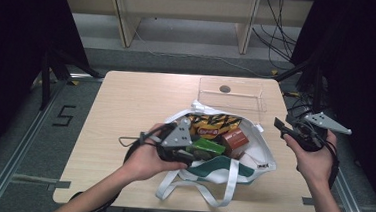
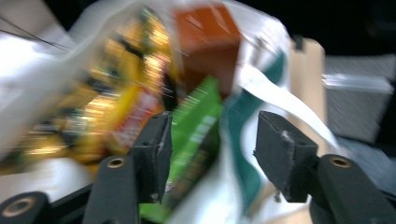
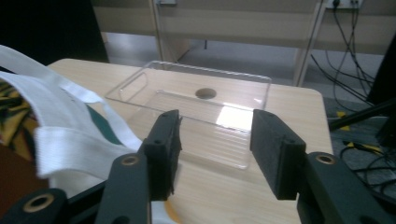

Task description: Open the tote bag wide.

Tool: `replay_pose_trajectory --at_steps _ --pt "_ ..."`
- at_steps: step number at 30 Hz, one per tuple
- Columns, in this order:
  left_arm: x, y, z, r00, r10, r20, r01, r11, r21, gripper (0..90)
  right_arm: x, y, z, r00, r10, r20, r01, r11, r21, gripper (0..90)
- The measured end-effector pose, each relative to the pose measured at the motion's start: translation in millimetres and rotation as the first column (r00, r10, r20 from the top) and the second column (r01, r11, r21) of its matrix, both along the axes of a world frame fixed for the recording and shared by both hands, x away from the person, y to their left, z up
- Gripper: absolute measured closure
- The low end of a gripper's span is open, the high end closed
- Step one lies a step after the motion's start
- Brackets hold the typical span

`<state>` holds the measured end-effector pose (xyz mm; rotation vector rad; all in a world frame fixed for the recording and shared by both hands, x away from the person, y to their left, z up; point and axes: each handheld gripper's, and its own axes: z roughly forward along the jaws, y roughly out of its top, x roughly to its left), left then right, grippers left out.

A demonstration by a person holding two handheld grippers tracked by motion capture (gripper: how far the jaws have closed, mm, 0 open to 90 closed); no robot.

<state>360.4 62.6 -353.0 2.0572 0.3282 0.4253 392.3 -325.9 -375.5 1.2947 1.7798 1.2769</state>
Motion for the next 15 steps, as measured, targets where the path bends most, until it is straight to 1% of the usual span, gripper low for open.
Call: replay_pose_trajectory --at_steps 1,2,3,4,5,6,7,8,9,10,11,12,13,15 --pt "3.2 6.2 5.7 0.9995 0.018 0.028 -0.017 0.9997 -0.015 48.5 -0.8 2.5 1.1 1.0 0.006 0.007 -0.006 1.0 -0.003 57.9" --pt "5.8 11.8 10.4 0.9981 0.043 0.044 -0.042 0.9985 -0.036 49.8 -1.2 4.6 3.1 0.9996 0.03 0.004 -0.03 1.0 0.0 59.0" --pt "8.6 16.7 14.4 0.9963 0.065 0.056 -0.062 0.9965 -0.056 50.8 -1.9 7.1 5.1 0.9992 0.039 0.004 -0.039 0.999 0.0 59.8" --pt "11.7 21.0 17.8 0.9944 0.083 0.066 -0.079 0.9945 -0.069 51.4 -2.7 9.6 7.1 0.9988 0.048 0.008 -0.048 0.999 -0.004 60.3" --pt "15.1 24.1 19.9 0.9903 0.11 0.084 -0.104 0.9916 -0.077 52.0 -2.8 11.7 8.7 0.998 0.062 0.014 -0.062 0.998 -0.008 60.8" --pt "18.9 26.6 21.1 0.985 0.132 0.111 -0.126 0.9902 -0.06 52.0 -3.9 14.9 10.6 0.9976 0.068 0.014 -0.068 0.998 -0.005 61.1" --pt "23.3 28.3 21.2 0.9816 0.146 0.123 -0.142 0.9889 -0.045 52.1 -4.3 17.3 12.4 0.9966 0.081 0.017 -0.081 0.997 -0.003 61.5" --pt "27.6 29.5 20.5 0.9801 0.16 0.117 -0.155 0.9866 -0.049 52.3 -5.4 20.3 14.3 0.9963 0.084 0.017 -0.084 0.996 0.0 61.9" --pt "31.2 30.0 19.6 0.9783 0.171 0.118 -0.166 0.985 -0.048 52.7 -6.0 22.2 16.2 0.9949 0.099 0.018 -0.099 0.995 -0.006 62.0" --pt "34.6 29.8 18.5 0.9762 0.173 0.131 -0.17 0.9849 -0.033 53.6 -6.9 25.0 17.9 0.9933 0.115 0.016 -0.115 0.993 0.008 62.0" --pt "38.0 29.2 16.8 0.9752 0.173 0.138 -0.172 0.9849 -0.018 54.2 -7.5 27.0 19.8 0.9916 0.128 0.021 -0.128 0.992 0.005 62.1" --pt "41.6 28.7 15.2 0.9759 0.17 0.137 -0.171 0.9853 -0.006 55.2 -8.1 29.7 21.3 0.9901 0.138 0.025 -0.138 0.99 0.009 62.0" --pt "44.9 28.2 13.6 0.9769 0.173 0.126 -0.173 0.9848 -0.008 56.2 -8.1 31.2 23.1 0.9882 0.15 0.031 -0.15 0.989 -0.007 62.0" --pt "50.9 28.0 11.7 0.9782 0.174 0.113 -0.175 0.9846 -0.005 59.2 -10.1 36.4 25.7 0.9861 0.164 0.024 -0.164 0.986 0.001 61.9"
